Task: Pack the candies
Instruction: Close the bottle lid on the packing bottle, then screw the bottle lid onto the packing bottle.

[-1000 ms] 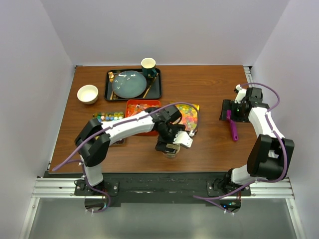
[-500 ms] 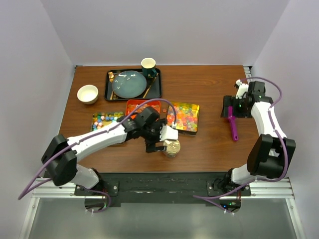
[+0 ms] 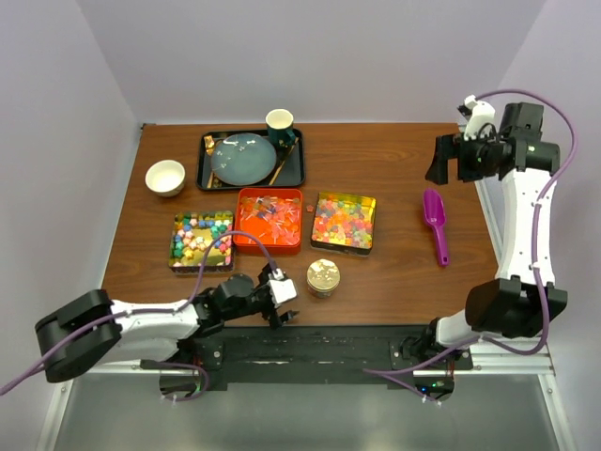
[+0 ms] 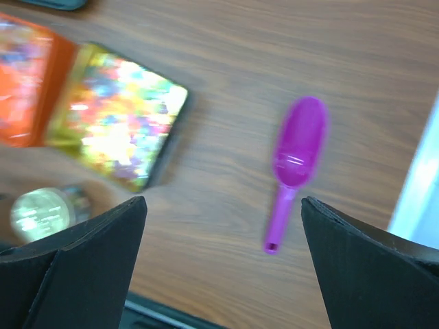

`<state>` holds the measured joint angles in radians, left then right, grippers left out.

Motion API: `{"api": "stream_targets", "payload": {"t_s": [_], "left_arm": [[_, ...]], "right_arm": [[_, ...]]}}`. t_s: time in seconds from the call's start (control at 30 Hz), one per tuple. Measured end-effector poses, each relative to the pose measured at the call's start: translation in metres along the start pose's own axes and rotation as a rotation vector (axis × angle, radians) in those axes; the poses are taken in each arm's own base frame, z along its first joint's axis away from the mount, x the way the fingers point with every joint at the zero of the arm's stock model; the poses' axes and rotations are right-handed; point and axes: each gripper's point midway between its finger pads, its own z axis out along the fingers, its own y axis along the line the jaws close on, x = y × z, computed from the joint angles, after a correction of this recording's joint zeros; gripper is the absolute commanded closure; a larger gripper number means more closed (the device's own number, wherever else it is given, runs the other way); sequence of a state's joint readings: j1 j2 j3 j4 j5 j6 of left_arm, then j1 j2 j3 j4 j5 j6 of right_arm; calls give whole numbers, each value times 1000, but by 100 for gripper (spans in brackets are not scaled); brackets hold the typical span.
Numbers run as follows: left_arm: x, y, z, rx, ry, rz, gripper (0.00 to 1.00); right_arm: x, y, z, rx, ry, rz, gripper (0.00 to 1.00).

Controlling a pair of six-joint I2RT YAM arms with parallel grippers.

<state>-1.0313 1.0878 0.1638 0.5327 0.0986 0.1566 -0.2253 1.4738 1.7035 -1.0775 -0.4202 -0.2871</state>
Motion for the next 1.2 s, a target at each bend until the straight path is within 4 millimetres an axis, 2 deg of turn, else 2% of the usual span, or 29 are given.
{"api": "stream_targets", "payload": {"t_s": [0.07,0.2,0.3,0.4,0.47,0.5,0.6,0.77,0.97,1.2], "left_arm": [[7,-1,2,-8,-3,-6,0],[-14,6,11,-32,-103,13,0],[-17,3,21,-18,-138,17,0],[-4,-2,33,7,-128,15,0],[13,-7,39,26,-94,14,0],[19,-10,43,39,-87,6,0],[16,-12,56,51,-128,9,0],[4,-5,87,38,-187,-7,0],[-1,-2,101,44,-207,-14,2],[-3,7,115,35,-232,-18,10]], "right_arm": [[-3,14,-2,-76,-5,1,1],[21,49,1,-243,51,-24,1],[36,78,1,-310,88,-132,1],[50,111,-5,-370,94,-279,1],[60,125,-14,-396,89,-351,1],[65,129,-17,-400,85,-378,1],[77,136,-21,-414,89,-446,1],[105,155,-1,-494,165,-572,1],[150,176,16,-615,260,-771,1],[182,215,31,-761,269,-1016,1]]}}
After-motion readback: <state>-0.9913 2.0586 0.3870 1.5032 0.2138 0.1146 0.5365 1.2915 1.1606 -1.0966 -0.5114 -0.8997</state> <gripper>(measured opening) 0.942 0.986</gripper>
